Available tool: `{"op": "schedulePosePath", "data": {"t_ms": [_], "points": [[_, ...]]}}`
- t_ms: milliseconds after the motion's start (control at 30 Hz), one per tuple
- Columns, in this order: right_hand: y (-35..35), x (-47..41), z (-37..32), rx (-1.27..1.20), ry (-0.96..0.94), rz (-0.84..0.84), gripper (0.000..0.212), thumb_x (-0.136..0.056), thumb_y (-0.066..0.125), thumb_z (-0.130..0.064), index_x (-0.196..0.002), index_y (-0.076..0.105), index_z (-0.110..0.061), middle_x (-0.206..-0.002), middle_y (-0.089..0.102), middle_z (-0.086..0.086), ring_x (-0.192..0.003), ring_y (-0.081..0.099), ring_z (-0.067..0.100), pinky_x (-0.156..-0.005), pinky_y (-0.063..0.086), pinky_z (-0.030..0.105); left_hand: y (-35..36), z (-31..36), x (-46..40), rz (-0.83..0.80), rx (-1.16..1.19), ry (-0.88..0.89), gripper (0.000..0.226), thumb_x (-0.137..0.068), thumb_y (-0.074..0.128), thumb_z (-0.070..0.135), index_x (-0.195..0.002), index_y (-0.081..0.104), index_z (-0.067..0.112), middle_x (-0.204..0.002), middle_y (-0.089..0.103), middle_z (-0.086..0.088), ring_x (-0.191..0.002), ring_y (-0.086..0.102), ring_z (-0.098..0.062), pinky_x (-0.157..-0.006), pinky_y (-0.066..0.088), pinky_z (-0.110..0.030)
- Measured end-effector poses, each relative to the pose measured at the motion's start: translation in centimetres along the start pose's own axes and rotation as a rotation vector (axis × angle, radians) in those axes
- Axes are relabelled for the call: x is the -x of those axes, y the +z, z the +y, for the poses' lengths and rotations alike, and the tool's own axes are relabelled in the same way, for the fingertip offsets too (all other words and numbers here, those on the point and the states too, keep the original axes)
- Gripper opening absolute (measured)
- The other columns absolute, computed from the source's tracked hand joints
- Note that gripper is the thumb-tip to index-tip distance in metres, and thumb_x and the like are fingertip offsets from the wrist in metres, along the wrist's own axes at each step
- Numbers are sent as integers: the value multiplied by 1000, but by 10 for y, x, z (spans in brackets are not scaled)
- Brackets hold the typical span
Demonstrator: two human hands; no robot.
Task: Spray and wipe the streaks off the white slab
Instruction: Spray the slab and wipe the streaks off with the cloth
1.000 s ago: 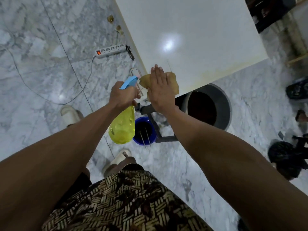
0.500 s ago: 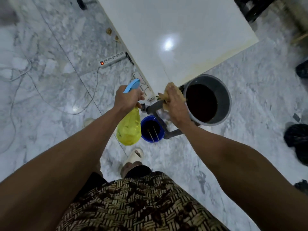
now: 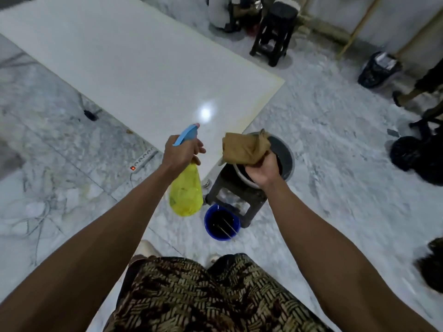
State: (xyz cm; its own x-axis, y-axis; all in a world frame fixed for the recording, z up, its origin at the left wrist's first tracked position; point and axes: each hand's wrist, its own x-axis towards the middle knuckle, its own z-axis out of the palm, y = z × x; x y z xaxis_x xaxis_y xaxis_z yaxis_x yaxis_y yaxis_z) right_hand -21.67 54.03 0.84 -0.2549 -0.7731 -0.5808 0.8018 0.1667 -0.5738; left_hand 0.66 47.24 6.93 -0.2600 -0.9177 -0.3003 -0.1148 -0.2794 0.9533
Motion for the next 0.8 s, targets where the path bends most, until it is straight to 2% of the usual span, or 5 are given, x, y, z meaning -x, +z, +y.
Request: {"op": "schedulePosePath", "data": {"t_ms": [100,300,500,667,800], "points": [[-4,10,-16,-211,-8,-36,47,-100,47,-41,-133,58,-10,-114,71,15,-110,61,32,-86,58,47,19,21,-5,-52,-21,41,61,-87,46,-12,-135,62,23,-86,63,-11,-82,72,-22,-50,56,-28],[-21,8,-23,-231,44,-68,106,-59,70,-79,-139,54,-11,-139,57,21,-131,51,41,-112,37,56,51,30,-19,-102,-18,62,62,-88,45,-12,-140,63,16,-84,64,-10,-85,72,-26,-51,55,-32],[8,-37,-31,90,-3,-63,33,-97,56,-27,-118,67,-4,-122,66,20,-113,63,32,-113,38,50,63,30,-71,-194,-107,12,62,-88,46,-11,-141,63,15,-77,67,-8,-82,67,-29,-55,55,-35],[37,-89,-38,109,-43,102,59,-97,51,-55,-143,50,-18,-136,61,15,-124,60,34,-105,48,52,63,37,-134,-311,-325,-16,38,-83,53,17,-113,76,12,-77,70,-14,-70,65,-28,-66,62,-47],[55,-125,-58,119,-121,134,70,-89,54,-63,-138,56,-13,-135,62,14,-127,58,32,-112,41,53,74,58,-171,-430,-454,-73,60,-65,56,33,-117,77,8,-82,76,-12,-71,71,-33,-75,66,-51]]}}
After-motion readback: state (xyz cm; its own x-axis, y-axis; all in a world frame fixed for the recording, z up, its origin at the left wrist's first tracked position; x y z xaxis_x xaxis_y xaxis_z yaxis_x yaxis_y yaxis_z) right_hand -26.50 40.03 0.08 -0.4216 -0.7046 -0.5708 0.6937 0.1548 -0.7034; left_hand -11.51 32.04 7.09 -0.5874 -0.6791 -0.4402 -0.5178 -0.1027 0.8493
